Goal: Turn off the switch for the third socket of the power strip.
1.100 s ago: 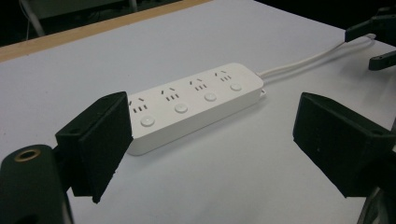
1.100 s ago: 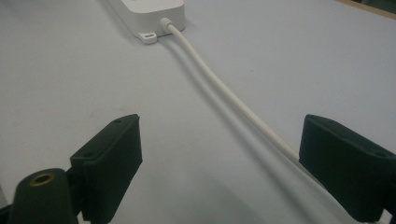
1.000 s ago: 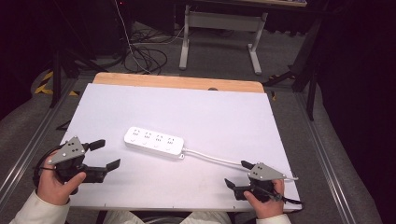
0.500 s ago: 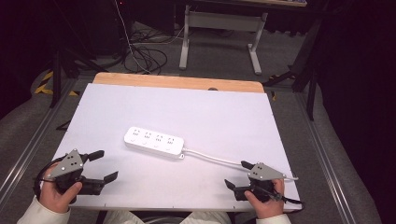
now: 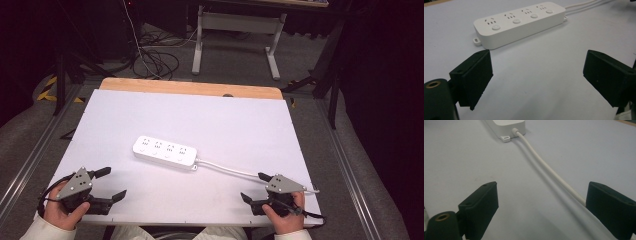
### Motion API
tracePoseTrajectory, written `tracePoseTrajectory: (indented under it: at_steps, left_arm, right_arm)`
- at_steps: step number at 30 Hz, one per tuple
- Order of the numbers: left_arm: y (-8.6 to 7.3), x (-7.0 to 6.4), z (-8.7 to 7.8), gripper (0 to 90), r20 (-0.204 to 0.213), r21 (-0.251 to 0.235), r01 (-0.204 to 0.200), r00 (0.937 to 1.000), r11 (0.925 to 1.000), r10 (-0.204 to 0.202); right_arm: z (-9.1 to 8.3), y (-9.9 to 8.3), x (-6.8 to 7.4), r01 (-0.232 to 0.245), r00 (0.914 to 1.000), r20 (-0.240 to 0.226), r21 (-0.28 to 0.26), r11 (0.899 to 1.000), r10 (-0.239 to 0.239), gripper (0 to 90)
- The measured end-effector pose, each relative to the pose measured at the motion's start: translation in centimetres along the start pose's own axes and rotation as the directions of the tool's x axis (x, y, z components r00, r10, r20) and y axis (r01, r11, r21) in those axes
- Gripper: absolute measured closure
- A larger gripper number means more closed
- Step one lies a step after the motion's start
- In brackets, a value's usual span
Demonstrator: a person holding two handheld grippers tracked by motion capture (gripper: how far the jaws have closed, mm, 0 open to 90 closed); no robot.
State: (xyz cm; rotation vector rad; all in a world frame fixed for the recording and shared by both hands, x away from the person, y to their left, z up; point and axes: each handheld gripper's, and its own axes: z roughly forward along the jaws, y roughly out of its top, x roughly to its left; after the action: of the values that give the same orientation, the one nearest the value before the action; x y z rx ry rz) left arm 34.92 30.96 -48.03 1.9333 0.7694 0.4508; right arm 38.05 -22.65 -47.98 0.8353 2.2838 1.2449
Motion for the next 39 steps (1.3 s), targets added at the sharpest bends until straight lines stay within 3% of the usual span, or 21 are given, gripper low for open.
tracePoseTrajectory:
  at_steps: [6, 10, 16, 20, 39]
  left_arm:
    - [-0.56, 0.03, 0.22, 6.3, -0.006, 0.038, 0.037, 0.9993, 0.9986, -0.037]
    - [-0.22, 0.17, 0.20, 6.5, -0.046, 0.016, 0.027, 0.9986, 0.9995, -0.027]
    - [0.10, -0.17, 0.01, 7.2, -0.028, -0.011, 0.000, 0.9996, 0.9999, 0.000]
    - [0.17, -0.31, -0.02, 7.5, -0.020, -0.020, 0.008, 0.9998, 0.9998, -0.008]
    - [0.15, -0.18, -0.20, 7.7, -0.043, -0.014, -0.002, 0.9991, 0.9999, 0.002]
  right_arm:
    - [0.07, -0.06, -0.04, 0.004, 1.0000, -0.006, 0.007, 1.000, -0.004, 11.0]
    - [0.14, -0.17, -0.19, 0.002, 1.0000, -0.007, 0.014, 1.000, -0.002, 10.9]
    - [0.14, -0.18, -0.18, 0.002, 1.0000, -0.010, 0.013, 1.000, -0.002, 10.9]
    - [0.16, -0.18, -0.18, 0.004, 0.9999, -0.010, 0.014, 1.000, -0.003, 10.9]
    - [0.13, -0.18, -0.17, 0.005, 0.9999, -0.010, 0.012, 1.000, -0.005, 10.7]
